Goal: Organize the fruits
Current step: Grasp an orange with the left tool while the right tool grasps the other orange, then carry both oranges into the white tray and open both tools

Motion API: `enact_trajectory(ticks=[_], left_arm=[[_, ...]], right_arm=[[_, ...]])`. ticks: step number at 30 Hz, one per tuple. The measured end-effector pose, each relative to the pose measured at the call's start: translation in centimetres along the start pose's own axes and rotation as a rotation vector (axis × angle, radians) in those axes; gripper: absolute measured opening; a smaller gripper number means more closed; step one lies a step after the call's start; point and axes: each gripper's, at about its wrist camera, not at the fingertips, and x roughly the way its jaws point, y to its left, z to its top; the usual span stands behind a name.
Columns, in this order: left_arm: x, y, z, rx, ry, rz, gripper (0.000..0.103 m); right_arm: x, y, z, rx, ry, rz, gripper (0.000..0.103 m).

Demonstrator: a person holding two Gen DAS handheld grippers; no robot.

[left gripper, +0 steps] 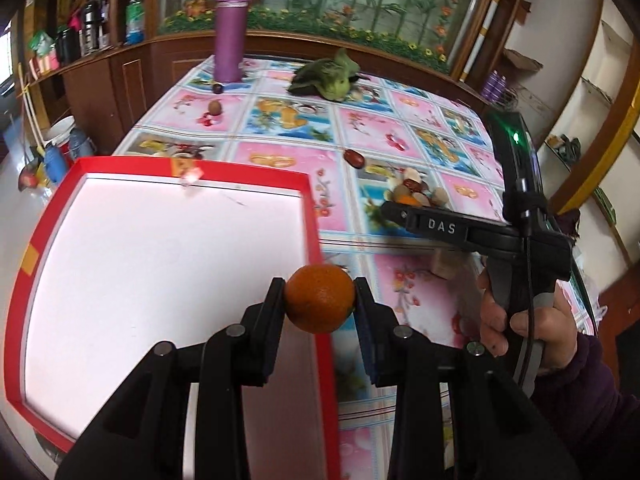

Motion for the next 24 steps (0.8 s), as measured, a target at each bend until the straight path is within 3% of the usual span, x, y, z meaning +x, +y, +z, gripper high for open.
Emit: enact_trajectory(ticks=[3, 10, 15, 20, 24], left_arm=[[-0.4, 1.1, -0.1, -0.021, -0.011, 0.014, 0.035], [-1.2, 3.4, -0.5, -0.062, -0.027, 0.049, 0.035], [-1.8, 5.5, -1.0, -0.099, -0.034, 0.08, 0.036], [-2.6, 7.5, -1.4, -0.123, -0.051, 0.14, 0.036], [-2.9, 9.1, -1.8, -0.146, -0.053, 0.184, 0.036]], right_arm=[[0.1, 0.2, 0.0, -0.015, -0.007, -0.02, 0.033], [0.0, 0.6, -0.2, 0.007, -0.008, -0.01, 0.03], [-1.2, 2.8, -0.4, 0.022, -0.03, 0.115, 0.03], [-3.2, 8.1, -0.7, -0.066, -0.085, 0.283, 0.03], [-2.6, 11.9, -1.7, -0.132, -0.069, 0.34, 0.03]])
